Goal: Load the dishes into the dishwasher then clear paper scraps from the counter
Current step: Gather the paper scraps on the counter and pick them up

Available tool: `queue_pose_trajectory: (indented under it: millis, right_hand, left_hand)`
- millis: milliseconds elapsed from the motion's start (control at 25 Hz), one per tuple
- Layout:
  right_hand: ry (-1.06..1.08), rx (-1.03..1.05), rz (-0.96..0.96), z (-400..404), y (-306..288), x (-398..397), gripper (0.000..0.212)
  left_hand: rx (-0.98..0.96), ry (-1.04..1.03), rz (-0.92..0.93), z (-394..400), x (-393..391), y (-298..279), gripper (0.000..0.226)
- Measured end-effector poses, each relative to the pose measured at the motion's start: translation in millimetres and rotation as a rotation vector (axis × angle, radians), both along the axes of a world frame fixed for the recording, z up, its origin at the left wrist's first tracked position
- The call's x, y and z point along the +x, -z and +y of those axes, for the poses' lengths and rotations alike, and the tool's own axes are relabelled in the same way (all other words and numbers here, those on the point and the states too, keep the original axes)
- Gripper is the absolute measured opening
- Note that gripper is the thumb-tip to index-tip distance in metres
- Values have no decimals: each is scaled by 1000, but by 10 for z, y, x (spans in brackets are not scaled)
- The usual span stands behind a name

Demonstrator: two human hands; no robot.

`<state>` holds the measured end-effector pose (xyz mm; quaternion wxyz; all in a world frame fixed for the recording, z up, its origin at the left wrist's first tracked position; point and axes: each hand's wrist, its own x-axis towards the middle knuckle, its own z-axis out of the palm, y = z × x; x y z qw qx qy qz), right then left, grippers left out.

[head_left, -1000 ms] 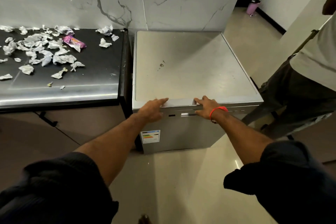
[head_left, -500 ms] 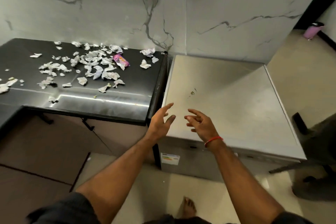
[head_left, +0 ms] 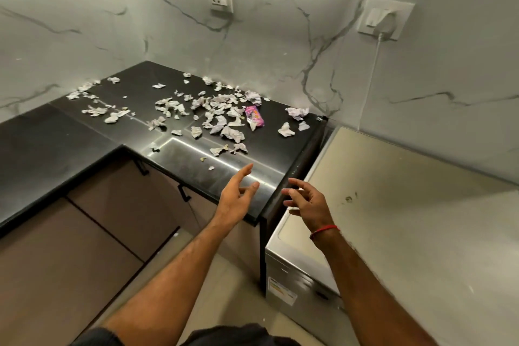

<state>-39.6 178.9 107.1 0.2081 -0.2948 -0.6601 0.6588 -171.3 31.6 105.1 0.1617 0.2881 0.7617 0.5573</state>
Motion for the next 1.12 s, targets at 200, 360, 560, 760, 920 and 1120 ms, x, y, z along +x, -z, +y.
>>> queue_pose_trajectory:
  millis: [200,360,560,760,920,1120]
  right_hand:
    - [-51,-30,45,-29,-20,-527,29]
    - [-32,-43,44,-134,72,-984,28]
    - [97,-63,7,-359,284,-1696,29]
    - [146,79,-66,-573,336,-2481,45]
    - [53,381,-387,-767,539,-2814,68]
    - [-176,562,-657,-990,732,-3014,62]
  left_hand:
    - [31,-136,-37,-174,-373,55,51]
    - [20,-157,-27,-268,-838,165,51]
    - [-57,-37,52,-472,-1749,399,52]
    - [-206,84,220,-665,-2662,473,47]
    - [-460,-105,358,-888,-3226,503,50]
    - [-668,-231,336,-1094,-3721,736,56]
